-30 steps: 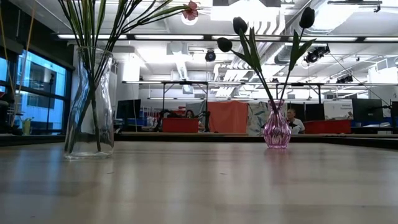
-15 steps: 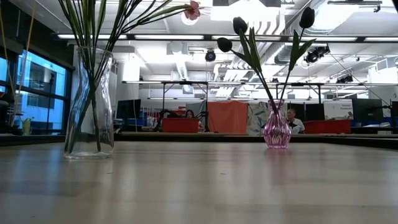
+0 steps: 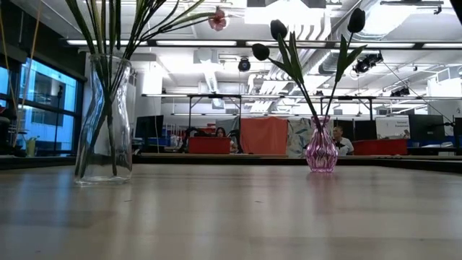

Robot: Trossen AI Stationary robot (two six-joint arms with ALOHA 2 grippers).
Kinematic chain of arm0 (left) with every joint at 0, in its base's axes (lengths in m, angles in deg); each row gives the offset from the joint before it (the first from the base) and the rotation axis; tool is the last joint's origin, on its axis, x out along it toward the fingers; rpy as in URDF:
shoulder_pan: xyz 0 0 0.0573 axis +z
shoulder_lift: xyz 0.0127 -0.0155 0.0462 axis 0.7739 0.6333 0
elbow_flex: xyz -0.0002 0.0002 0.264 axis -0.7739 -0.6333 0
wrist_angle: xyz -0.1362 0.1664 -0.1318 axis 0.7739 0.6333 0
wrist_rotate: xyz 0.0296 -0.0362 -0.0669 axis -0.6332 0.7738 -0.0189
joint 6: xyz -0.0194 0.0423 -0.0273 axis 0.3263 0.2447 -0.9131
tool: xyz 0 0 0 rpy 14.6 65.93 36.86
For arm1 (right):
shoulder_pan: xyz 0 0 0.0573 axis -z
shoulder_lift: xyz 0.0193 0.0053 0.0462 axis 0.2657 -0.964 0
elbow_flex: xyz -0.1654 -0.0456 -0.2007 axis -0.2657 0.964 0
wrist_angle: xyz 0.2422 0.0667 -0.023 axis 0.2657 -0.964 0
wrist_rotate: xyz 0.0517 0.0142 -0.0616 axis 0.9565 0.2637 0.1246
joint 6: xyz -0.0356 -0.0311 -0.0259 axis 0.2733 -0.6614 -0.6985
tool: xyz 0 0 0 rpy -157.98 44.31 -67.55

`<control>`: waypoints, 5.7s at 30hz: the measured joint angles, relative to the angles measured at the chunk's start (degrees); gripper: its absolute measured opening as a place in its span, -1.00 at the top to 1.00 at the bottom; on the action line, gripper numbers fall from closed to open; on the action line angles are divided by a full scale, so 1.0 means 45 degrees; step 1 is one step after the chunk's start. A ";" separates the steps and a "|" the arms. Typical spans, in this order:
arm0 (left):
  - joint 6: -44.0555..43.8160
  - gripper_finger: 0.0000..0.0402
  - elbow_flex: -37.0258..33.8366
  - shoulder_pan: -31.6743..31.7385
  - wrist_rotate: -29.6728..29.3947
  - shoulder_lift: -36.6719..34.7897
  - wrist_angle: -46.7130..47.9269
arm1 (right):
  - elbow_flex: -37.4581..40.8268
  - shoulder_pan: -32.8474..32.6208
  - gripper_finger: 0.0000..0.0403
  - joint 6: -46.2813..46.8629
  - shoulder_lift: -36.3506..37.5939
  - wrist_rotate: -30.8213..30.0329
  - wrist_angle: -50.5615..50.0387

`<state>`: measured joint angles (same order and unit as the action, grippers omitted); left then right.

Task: Sort flowers into vase by color
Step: Put the pink flowers into the transparent vase, then return to Home Position

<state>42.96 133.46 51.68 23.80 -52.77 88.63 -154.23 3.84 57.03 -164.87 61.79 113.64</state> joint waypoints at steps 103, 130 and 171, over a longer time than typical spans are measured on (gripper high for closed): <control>0.4834 0.45 -0.5562 0.0535 -0.3515 -0.2682 -0.2154 | 0.0024 -0.0097 0.91 0.8320 0.9227 -0.2863 -2.2296; 0.0616 1.00 -1.3425 0.0510 -0.1398 -0.8189 -0.6666 | 0.0024 -0.2211 1.00 1.2591 1.0263 -0.6274 -2.2719; 0.0328 1.00 -1.3422 0.0515 -0.1361 -0.8180 -0.5931 | 1.8702 0.3682 1.00 0.8306 2.3127 -0.0911 -0.8442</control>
<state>44.43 73.06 53.99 17.67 -89.58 61.94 -70.07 20.40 94.41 -60.80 57.68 75.65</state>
